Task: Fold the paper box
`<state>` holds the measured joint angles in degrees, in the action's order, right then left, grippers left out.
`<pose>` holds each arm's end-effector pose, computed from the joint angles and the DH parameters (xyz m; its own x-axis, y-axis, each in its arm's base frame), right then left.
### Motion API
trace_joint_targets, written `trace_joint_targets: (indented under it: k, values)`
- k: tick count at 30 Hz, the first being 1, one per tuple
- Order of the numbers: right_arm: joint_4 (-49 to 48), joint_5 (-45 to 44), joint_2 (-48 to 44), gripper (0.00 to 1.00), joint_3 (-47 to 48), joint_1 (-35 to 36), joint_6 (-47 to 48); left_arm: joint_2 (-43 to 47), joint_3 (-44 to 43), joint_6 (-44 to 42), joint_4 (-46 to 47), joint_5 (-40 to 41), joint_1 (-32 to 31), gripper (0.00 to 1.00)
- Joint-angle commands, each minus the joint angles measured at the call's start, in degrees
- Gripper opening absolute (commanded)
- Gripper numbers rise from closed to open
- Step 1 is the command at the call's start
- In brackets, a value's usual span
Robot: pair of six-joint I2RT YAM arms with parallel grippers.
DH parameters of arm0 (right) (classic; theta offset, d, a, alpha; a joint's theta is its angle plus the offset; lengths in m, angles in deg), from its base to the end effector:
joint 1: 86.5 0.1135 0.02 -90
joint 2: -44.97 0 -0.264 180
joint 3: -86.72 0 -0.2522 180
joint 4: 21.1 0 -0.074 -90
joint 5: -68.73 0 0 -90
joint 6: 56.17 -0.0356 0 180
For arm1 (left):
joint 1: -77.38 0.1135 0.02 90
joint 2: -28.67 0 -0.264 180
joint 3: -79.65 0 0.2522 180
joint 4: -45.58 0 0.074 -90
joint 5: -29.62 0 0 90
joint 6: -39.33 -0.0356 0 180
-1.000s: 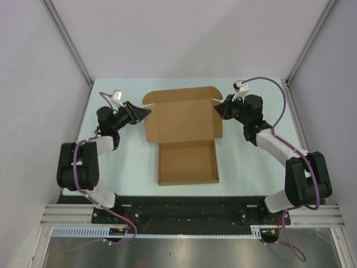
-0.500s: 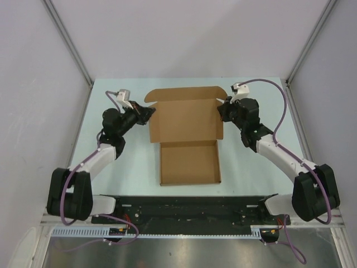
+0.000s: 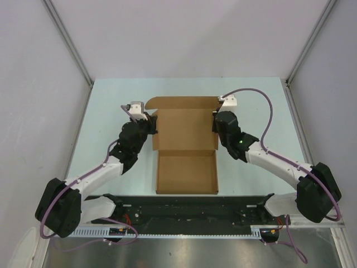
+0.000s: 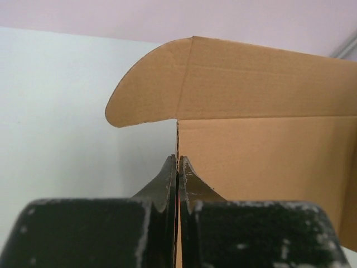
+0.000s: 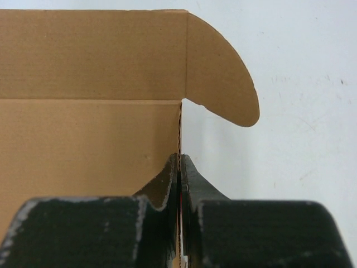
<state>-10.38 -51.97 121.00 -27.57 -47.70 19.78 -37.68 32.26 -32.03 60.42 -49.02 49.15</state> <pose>0.2468 0.1751 0.2870 -0.3121 0.0169 -0.9499 -0.0945 0.9943 0.0488 0.2335 -0.1174 0.2656 -0.1529 -0.2736 -0.9496 0.2552 0.9174 -0.3054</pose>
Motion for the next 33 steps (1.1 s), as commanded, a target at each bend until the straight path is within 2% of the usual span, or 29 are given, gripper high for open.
trace_joint_targets:
  k: [1,10,14,17,24,29,33]
  values:
    - [-1.1,-9.4,0.3,0.0,-1.5,5.0,-2.4,0.0,1.6,-3.5,5.7,15.5,-6.2,0.0]
    - [-4.4,-21.5,-0.4,0.0,-6.7,11.8,-4.8,-1.6,8.2,-5.0,16.7,35.5,-16.9,0.0]
    - [-11.6,-23.6,-1.8,0.0,-10.0,13.4,-1.6,-2.7,10.0,-6.4,24.9,37.6,-18.4,0.0]
    - [-19.6,-23.8,-1.6,0.0,-11.9,13.8,1.5,-5.2,9.9,-10.6,36.2,37.0,-19.1,0.0]
    - [-37.8,-23.0,3.1,0.0,-12.2,12.8,11.7,-14.8,5.0,-18.5,51.6,36.3,-19.6,0.0]
    - [-42.7,-22.7,5.2,0.0,-12.6,13.6,15.0,-17.7,5.1,-23.8,63.3,36.7,-19.9,0.0]
    - [-45.6,-23.6,4.4,0.0,-13.4,15.2,16.9,-15.9,7.7,-24.4,65.8,37.4,-21.1,0.0]
